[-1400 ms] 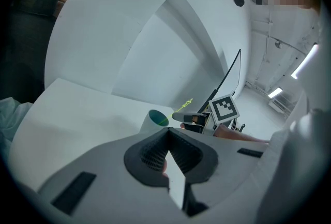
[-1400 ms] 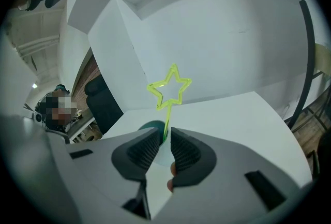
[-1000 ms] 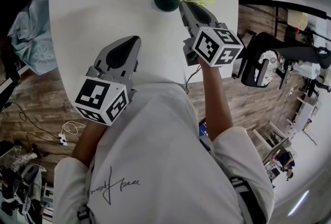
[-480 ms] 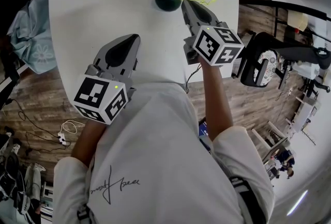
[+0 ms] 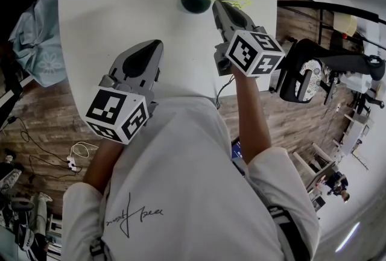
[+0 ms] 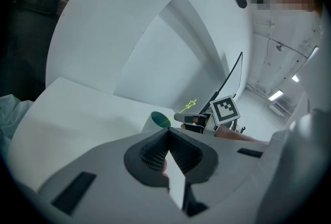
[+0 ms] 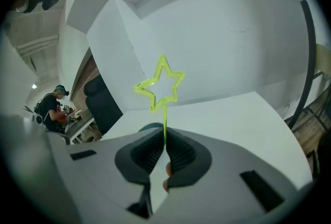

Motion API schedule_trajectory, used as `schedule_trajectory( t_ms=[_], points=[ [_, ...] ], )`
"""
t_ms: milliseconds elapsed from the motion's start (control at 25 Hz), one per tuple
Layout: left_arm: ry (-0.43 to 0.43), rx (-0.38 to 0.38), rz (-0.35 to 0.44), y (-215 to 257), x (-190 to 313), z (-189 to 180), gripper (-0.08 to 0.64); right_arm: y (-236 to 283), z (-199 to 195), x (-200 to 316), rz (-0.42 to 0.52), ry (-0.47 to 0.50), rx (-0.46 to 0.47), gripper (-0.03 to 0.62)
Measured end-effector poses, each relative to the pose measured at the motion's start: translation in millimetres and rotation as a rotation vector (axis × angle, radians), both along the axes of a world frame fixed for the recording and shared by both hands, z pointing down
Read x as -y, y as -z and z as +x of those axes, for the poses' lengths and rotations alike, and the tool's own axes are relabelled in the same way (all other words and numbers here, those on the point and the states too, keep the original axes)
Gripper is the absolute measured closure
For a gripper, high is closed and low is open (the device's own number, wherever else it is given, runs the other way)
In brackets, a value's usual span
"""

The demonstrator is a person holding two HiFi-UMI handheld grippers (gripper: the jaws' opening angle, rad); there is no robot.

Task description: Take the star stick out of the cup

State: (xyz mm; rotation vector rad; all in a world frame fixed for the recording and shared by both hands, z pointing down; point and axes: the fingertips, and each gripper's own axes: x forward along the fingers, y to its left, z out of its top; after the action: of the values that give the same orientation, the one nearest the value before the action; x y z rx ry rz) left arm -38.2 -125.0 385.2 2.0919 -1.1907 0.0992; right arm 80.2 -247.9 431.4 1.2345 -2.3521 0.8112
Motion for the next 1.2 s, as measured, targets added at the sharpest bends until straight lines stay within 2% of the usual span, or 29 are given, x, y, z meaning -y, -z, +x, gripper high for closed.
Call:
schedule_trajectory(
  t_ms=[1200],
  points=[
    [-0.003, 0.002, 0.041, 13, -16, 3, 0.557, 31, 3, -9, 0.055, -0.004, 0.017, 0.572]
  ],
)
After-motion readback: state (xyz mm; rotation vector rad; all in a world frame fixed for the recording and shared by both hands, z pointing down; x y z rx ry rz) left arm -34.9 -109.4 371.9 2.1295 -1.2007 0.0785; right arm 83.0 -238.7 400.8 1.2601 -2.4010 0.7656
